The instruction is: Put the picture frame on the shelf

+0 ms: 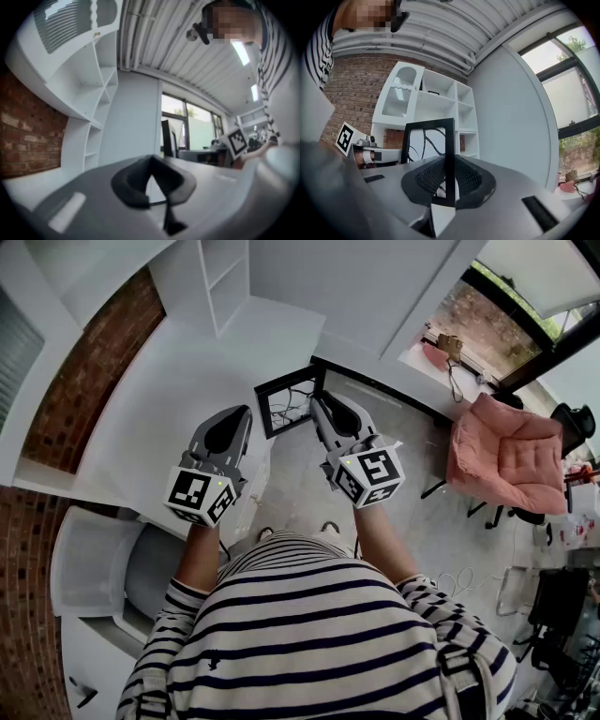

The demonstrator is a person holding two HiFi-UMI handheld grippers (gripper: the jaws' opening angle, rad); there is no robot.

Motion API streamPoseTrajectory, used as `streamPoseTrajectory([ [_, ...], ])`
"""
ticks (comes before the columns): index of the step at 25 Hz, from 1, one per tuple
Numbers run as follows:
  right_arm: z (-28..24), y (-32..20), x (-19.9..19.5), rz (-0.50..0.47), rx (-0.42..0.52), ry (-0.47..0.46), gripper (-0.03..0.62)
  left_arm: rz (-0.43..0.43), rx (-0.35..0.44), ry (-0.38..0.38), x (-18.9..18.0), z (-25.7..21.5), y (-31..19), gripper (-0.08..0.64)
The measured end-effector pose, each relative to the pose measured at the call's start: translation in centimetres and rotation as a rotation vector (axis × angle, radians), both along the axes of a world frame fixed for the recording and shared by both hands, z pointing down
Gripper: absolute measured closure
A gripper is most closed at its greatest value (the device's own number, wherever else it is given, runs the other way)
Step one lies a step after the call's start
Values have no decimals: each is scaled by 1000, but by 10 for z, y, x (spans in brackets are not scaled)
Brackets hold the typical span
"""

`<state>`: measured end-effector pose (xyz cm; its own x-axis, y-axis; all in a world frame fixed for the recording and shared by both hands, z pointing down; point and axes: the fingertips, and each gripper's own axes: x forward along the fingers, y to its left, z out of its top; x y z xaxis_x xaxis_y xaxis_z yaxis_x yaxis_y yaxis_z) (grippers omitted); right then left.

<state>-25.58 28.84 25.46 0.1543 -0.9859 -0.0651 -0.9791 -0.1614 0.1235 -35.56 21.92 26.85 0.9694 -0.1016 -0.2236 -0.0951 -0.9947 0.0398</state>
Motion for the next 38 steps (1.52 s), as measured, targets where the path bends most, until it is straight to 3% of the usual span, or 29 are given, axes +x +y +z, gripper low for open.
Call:
streamPoseTrajectory([
  [17, -6, -6, -2, 3, 2, 19, 535, 16, -1, 2, 1, -4, -5, 554],
  [38, -4, -7, -1, 3, 33, -42, 534, 14, 4, 8, 3, -3, -2, 554],
])
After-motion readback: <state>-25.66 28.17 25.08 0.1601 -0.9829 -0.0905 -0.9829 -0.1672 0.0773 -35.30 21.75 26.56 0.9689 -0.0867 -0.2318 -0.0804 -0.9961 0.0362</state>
